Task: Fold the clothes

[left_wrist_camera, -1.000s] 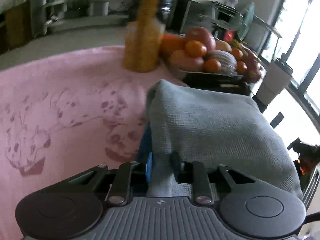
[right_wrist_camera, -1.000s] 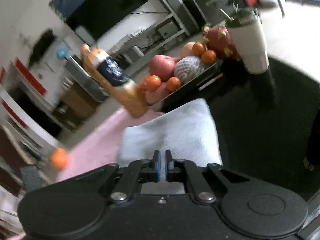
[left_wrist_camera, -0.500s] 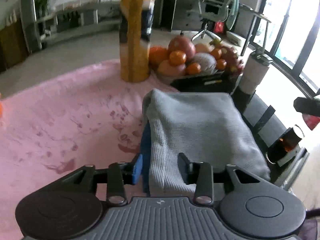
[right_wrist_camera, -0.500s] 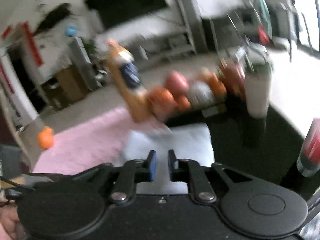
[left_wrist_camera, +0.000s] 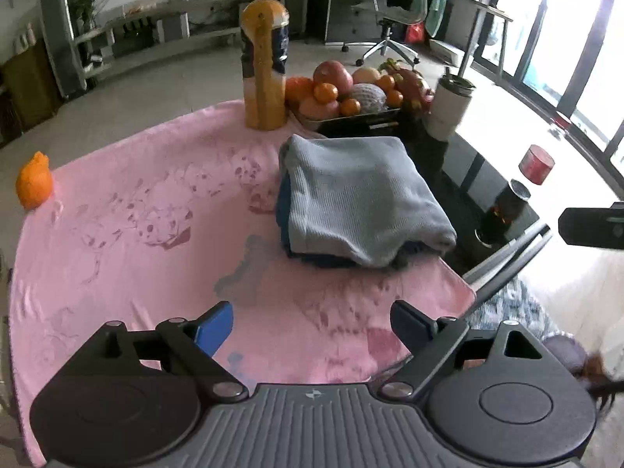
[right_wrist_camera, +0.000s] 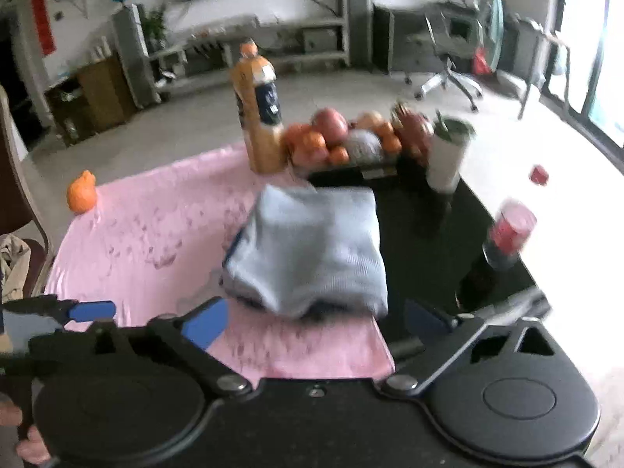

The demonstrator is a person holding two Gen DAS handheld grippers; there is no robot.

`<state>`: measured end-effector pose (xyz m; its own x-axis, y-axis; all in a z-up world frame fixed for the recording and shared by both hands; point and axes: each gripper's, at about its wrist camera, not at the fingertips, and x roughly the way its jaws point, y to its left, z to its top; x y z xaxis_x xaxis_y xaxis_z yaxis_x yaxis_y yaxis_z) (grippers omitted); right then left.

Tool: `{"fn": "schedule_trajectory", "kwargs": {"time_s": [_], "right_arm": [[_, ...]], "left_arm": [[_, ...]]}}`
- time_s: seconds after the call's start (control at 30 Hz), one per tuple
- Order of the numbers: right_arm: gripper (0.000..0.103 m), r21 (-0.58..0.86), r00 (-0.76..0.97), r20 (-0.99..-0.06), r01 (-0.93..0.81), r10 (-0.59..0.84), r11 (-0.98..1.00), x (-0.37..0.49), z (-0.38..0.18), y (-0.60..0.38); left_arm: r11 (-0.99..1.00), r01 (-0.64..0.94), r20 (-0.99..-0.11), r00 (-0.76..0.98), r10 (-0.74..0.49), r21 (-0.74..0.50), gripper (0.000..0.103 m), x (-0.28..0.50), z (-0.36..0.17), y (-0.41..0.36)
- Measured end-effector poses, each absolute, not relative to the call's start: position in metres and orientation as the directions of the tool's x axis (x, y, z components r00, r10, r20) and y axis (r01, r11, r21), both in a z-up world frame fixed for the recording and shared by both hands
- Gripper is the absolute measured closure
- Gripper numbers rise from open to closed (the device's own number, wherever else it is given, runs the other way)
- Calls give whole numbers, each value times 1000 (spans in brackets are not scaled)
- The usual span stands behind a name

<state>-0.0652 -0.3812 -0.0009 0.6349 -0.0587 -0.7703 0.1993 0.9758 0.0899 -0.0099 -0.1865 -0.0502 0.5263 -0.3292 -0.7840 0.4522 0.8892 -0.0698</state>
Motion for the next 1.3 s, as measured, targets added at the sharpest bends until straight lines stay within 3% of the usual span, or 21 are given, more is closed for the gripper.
{"fn": "schedule_trajectory", "kwargs": {"time_s": [0.23,0.43,1.3], "right_arm": [[0,36,553,-824,268,-124,963,-102,5,-374],[0,5,536,-836,230,-122,973,-124,-1,-359],[0,7,550,-827,222,-119,975,-134,-3,-357]], "left_arm": [[875,482,-782,524,-336,-53,6,-54,-37,-182],[853,513,-796,476,-374,-94,6,-73,-37,-185],[848,527,-787,498,-366,-61,5,-81,-40,-199]]}}
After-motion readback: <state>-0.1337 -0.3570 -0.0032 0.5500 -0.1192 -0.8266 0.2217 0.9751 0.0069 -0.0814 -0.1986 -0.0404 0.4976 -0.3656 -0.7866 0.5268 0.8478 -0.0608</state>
